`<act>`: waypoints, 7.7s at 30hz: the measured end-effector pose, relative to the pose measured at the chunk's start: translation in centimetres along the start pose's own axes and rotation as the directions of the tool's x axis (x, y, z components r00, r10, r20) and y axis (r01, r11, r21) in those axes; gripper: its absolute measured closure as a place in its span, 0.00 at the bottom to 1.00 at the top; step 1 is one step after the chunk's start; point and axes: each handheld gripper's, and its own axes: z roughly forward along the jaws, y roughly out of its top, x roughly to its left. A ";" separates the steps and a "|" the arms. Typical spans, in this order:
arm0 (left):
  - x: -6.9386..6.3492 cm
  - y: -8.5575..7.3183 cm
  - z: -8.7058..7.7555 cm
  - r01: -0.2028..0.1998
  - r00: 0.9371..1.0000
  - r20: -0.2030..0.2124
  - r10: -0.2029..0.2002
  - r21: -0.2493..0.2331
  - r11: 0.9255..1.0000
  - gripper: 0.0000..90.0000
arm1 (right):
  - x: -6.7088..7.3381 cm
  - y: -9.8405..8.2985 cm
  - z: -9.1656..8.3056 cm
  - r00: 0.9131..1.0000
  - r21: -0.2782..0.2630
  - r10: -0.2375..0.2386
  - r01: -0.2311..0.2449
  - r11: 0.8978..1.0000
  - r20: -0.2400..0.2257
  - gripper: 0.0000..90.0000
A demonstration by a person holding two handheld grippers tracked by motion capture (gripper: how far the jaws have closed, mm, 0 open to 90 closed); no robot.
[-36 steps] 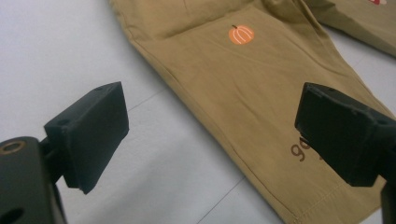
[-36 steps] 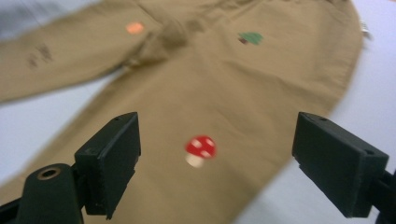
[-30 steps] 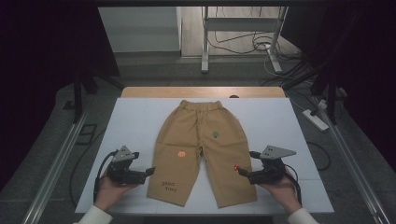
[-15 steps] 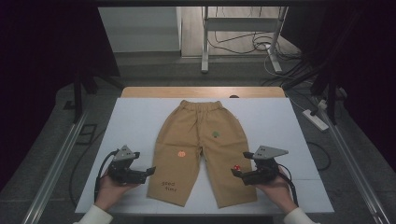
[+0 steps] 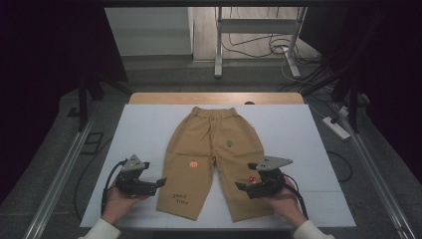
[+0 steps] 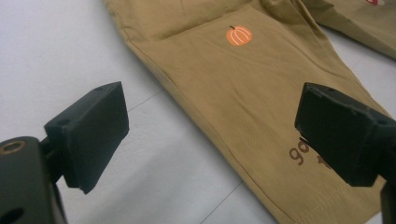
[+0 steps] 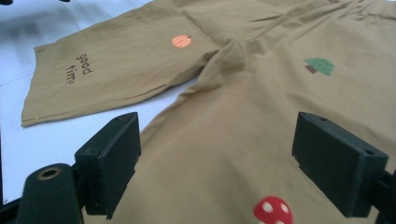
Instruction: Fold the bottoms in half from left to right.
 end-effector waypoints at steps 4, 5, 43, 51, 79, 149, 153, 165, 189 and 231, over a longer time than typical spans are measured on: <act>0.0 0.0 0.1 0.000 1.000 0.000 0.000 0.001 1.000 0.11 | 0.4 0.3 0.8 1.000 0.010 -0.011 0.011 1.000 -0.012 0.18; 0.0 0.0 0.1 0.001 1.000 0.000 -0.001 0.001 1.000 0.11 | 0.5 0.4 1.0 1.000 0.007 -0.013 0.013 1.000 -0.016 0.18; 0.5 0.1 0.4 0.016 1.000 -0.004 -0.016 0.001 1.000 0.11 | 4.7 3.1 7.3 0.987 0.045 -0.089 0.096 0.994 -0.133 0.18; 0.6 0.0 0.6 0.021 1.000 -0.006 -0.020 0.008 1.000 0.11 | 5.8 3.5 8.6 0.982 0.056 -0.102 0.112 0.992 -0.161 0.18; 1.3 -0.2 0.4 0.035 0.999 -0.027 -0.036 -0.003 0.999 0.11 | 10.7 4.8 13.3 0.944 0.086 -0.182 0.213 0.973 -0.276 0.19; 2.0 1.9 1.4 0.048 0.999 -0.024 -0.048 -0.004 0.999 0.12 | 12.7 6.2 13.6 0.906 0.051 -0.263 0.295 0.954 -0.333 0.96; 2.2 2.4 1.9 0.048 0.999 -0.024 -0.048 0.008 0.999 0.12 | 12.7 6.2 13.5 0.904 0.048 -0.267 0.299 0.953 -0.333 0.96; 3.0 4.6 3.7 0.051 0.998 -0.032 -0.050 0.021 0.998 0.12 | 12.7 6.1 13.2 0.904 0.044 -0.268 0.298 0.953 -0.332 0.96; 3.4 7.9 5.8 0.040 0.999 -0.014 -0.040 0.023 0.999 0.13 | 12.6 6.0 13.2 0.904 0.040 -0.263 0.293 0.955 -0.338 0.96; 7.3 11.6 12.9 0.093 0.995 -0.040 -0.090 0.092 0.991 0.17 | 12.6 5.6 13.5 0.903 0.057 -0.255 0.292 0.955 -0.346 0.96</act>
